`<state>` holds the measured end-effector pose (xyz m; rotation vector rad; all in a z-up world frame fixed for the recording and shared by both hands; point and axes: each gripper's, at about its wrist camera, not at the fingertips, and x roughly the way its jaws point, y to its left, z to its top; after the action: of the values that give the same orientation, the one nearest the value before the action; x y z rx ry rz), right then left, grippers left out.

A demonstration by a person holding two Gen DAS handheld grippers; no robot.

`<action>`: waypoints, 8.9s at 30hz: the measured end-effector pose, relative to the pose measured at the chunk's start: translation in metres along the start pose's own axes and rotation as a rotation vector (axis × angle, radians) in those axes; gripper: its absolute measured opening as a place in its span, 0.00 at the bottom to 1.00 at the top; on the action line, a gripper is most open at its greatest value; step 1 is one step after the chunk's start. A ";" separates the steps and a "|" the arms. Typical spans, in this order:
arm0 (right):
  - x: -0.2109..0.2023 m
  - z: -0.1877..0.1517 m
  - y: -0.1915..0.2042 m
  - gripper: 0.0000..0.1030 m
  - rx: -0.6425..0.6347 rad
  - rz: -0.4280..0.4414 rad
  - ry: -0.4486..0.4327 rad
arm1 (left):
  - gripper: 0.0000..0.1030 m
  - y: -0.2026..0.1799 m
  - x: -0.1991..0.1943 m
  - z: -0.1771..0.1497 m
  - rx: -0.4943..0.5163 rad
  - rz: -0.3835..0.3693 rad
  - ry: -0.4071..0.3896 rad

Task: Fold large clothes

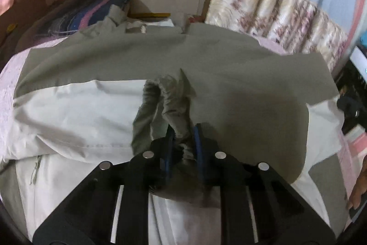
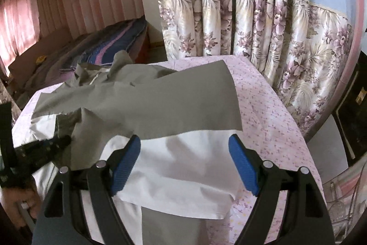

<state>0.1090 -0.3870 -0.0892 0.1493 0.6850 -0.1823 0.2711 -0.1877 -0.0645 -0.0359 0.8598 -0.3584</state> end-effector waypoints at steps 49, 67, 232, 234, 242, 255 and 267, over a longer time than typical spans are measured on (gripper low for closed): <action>0.029 0.047 0.051 0.86 -0.110 0.061 0.017 | 0.95 0.170 -0.124 0.014 -0.005 0.266 -0.162; 0.125 0.052 0.150 0.86 -0.197 0.035 0.110 | 0.97 0.107 0.023 0.049 -0.006 0.270 -0.015; 0.171 0.119 0.136 0.77 -0.215 0.086 0.199 | 0.97 0.190 0.016 0.117 -0.032 0.265 0.075; 0.185 0.129 0.133 0.77 -0.197 0.061 0.186 | 0.97 0.203 0.026 0.129 -0.064 0.299 0.056; 0.242 0.150 0.107 0.77 -0.088 -0.035 0.222 | 0.97 0.253 0.073 0.157 -0.089 0.561 0.042; 0.208 0.159 0.068 0.77 -0.064 -0.122 0.144 | 0.92 0.292 0.040 0.152 -0.095 0.517 -0.038; 0.154 0.121 0.025 0.82 -0.097 0.058 0.212 | 0.97 0.279 -0.025 0.111 -0.128 0.407 -0.041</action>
<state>0.3056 -0.4045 -0.0937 0.0965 0.8974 -0.0776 0.4214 0.0704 -0.0225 0.0131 0.8258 0.0785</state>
